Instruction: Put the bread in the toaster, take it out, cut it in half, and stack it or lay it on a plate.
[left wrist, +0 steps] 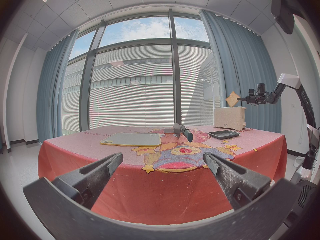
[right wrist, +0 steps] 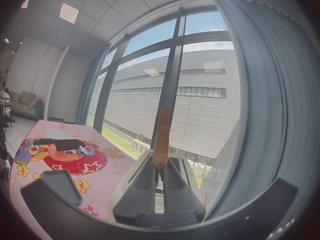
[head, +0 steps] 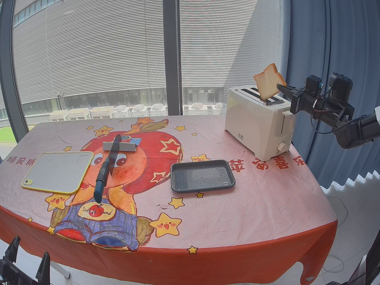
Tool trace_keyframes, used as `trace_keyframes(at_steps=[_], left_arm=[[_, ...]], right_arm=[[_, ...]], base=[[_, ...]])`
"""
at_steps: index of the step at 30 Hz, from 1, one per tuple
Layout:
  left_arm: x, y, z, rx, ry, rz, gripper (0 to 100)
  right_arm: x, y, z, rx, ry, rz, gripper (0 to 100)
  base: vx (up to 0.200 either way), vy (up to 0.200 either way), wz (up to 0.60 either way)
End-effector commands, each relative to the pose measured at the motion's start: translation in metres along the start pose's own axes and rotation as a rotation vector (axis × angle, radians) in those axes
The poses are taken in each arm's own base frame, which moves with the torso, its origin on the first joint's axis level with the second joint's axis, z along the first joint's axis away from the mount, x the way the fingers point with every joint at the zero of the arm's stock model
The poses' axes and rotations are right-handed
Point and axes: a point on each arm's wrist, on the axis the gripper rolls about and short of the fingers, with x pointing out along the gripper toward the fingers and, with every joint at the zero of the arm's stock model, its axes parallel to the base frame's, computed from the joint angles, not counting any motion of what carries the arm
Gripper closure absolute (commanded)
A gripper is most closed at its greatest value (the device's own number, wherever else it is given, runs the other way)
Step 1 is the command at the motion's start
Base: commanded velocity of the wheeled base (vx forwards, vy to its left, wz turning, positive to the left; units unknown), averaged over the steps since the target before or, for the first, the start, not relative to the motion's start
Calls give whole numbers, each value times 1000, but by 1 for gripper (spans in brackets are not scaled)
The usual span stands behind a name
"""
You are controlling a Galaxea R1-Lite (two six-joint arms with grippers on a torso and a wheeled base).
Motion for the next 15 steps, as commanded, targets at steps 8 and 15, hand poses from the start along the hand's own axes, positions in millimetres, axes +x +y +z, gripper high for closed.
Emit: trace_keyframes(at_steps=[8, 15], left_arm=[[0, 0, -5, 0, 0, 0, 0], [0, 0, -5, 0, 0, 0, 0]], right_arm=[[5, -4, 10, -13, 27, -16, 100], [8, 0, 12, -9, 32, -4, 100]], base=[[0, 0, 0], [0, 0, 0]])
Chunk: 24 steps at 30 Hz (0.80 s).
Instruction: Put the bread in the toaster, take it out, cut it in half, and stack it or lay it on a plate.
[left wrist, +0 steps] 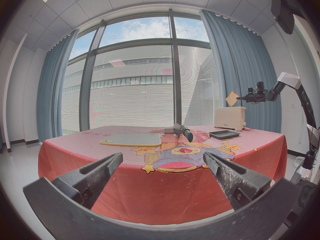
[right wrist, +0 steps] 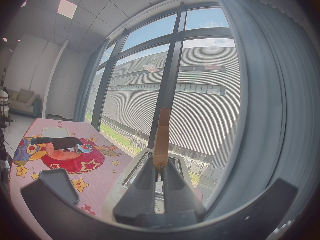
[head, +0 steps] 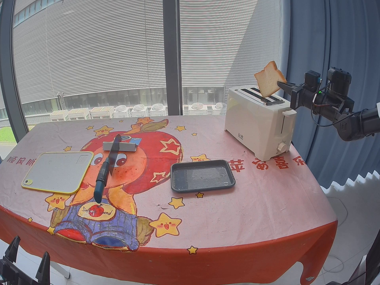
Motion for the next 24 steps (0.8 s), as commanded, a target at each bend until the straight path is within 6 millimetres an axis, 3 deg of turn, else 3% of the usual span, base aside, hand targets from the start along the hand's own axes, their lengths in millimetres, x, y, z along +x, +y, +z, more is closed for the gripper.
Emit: trace_keyframes(at_steps=[1, 24], left_arm=[[0, 0, -5, 0, 0, -1, 0], [0, 0, -5, 0, 0, -1, 0]], right_arm=[[2, 4, 2, -1, -5, 9, 100], [7, 6, -10, -9, 29, -13, 100]], base=[[0, 0, 0], [0, 0, 0]])
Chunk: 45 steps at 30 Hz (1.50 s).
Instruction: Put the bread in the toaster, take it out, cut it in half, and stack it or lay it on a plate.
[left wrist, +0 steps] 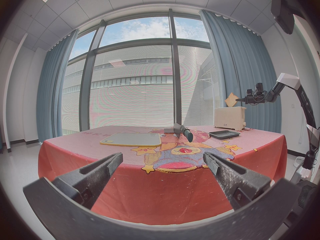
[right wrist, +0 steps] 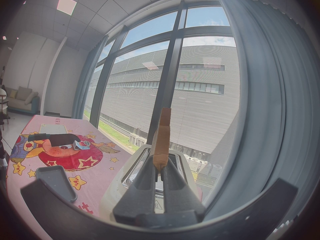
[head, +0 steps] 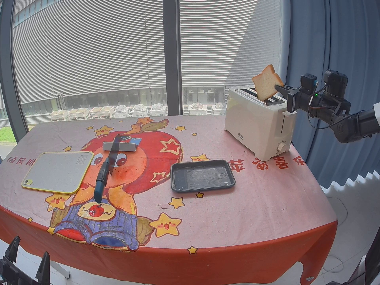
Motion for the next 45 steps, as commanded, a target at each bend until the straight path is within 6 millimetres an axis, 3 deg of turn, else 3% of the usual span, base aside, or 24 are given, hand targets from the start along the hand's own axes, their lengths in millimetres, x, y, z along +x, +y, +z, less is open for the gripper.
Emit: trace_keyframes(at_steps=[1, 35, 36, 45], left_arm=[[0, 0, -5, 0, 0, 0, 0], [0, 0, -5, 0, 0, 0, 0], [0, 0, -5, 0, 0, 0, 0], [0, 0, -5, 0, 0, 0, 0]], right_arm=[[1, 0, -3, 1, 6, 3, 100], [9, 1, -15, 11, 29, 10, 100], [9, 1, -15, 11, 29, 10, 0], [6, 5, -7, 6, 10, 13, 0]], base=[[0, 0, 0], [0, 0, 0], [0, 0, 0], [0, 0, 0]])
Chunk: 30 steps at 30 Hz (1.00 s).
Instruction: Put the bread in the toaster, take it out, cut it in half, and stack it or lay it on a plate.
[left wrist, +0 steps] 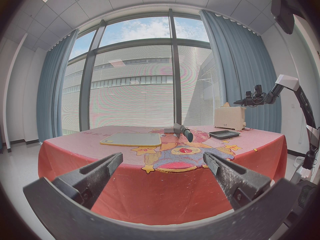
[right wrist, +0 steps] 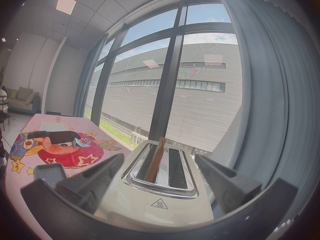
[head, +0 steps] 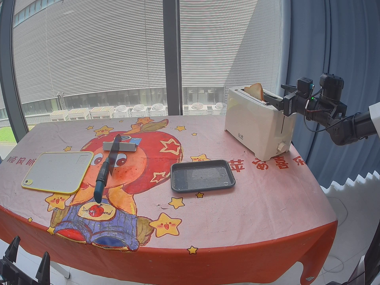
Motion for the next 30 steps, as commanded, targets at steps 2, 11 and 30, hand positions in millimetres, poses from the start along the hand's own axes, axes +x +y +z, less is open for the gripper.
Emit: trace_keyframes(at_steps=[2, 11, 30], left_arm=[[0, 0, -5, 0, -1, 0, 0], [0, 0, -5, 0, -1, 0, 0], [0, 0, -5, 0, -1, 0, 0]], right_arm=[[-4, 1, 6, -5, -12, -1, 0], [-26, 3, 30, -3, -47, -14, 0], [-103, 36, 45, 113, -16, -47, 100]], base=[[0, 0, 0], [0, 0, 0], [0, 0, 0]])
